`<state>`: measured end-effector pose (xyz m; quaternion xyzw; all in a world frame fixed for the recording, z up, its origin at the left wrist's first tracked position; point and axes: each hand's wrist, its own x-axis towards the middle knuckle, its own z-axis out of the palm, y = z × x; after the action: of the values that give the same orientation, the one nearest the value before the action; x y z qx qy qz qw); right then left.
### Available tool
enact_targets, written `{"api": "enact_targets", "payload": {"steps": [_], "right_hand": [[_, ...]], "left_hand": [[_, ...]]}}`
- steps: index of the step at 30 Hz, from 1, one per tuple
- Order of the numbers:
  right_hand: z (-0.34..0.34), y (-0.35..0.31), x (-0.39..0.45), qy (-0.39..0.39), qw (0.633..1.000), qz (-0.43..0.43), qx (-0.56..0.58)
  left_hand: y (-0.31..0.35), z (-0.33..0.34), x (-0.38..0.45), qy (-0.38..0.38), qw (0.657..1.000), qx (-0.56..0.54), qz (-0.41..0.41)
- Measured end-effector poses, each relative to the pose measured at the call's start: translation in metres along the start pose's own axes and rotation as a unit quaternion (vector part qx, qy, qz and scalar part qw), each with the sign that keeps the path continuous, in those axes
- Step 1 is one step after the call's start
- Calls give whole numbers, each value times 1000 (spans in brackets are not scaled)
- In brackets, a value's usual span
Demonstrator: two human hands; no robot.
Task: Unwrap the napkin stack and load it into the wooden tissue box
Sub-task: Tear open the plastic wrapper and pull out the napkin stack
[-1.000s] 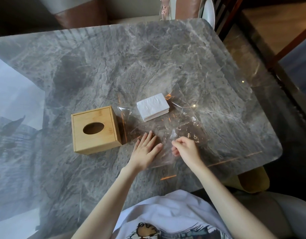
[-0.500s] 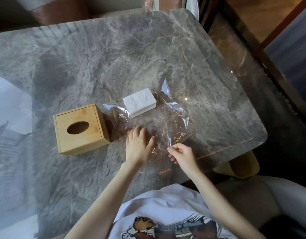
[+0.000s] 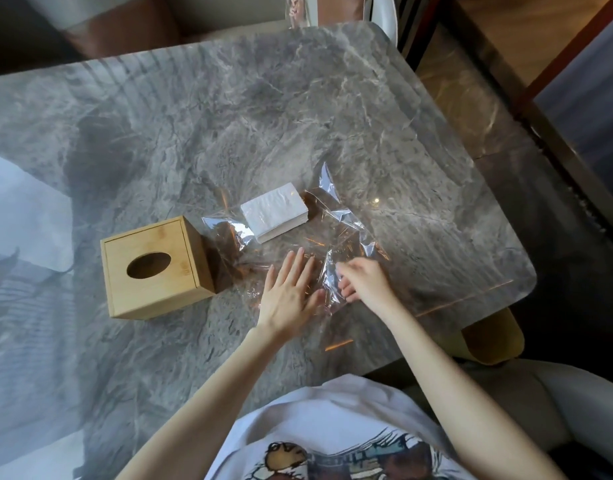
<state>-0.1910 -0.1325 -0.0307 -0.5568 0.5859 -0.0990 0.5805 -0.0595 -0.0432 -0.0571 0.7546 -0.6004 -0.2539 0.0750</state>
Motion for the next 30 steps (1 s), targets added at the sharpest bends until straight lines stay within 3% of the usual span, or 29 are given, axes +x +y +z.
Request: {"api": "enact_targets", "payload": {"steps": [4,9,13,17,30], "right_hand": [[11,-7,33,21,994,-39,-98],[23,5,48,70,991,-33,-113],[22,7,46,79,992,-21,-96],[17,6,42,52,996,-34,-68],[-29,30,-4,65,996,-49,23]], "left_hand": [[1,-1,5,0,999,28,23],[5,-6,12,-18,999,22,18],[3,-7,21,-43,999,11,31],[2,-4,30,-67,996,-58,-10],[3,4,32,-70,997,-26,-25]]}}
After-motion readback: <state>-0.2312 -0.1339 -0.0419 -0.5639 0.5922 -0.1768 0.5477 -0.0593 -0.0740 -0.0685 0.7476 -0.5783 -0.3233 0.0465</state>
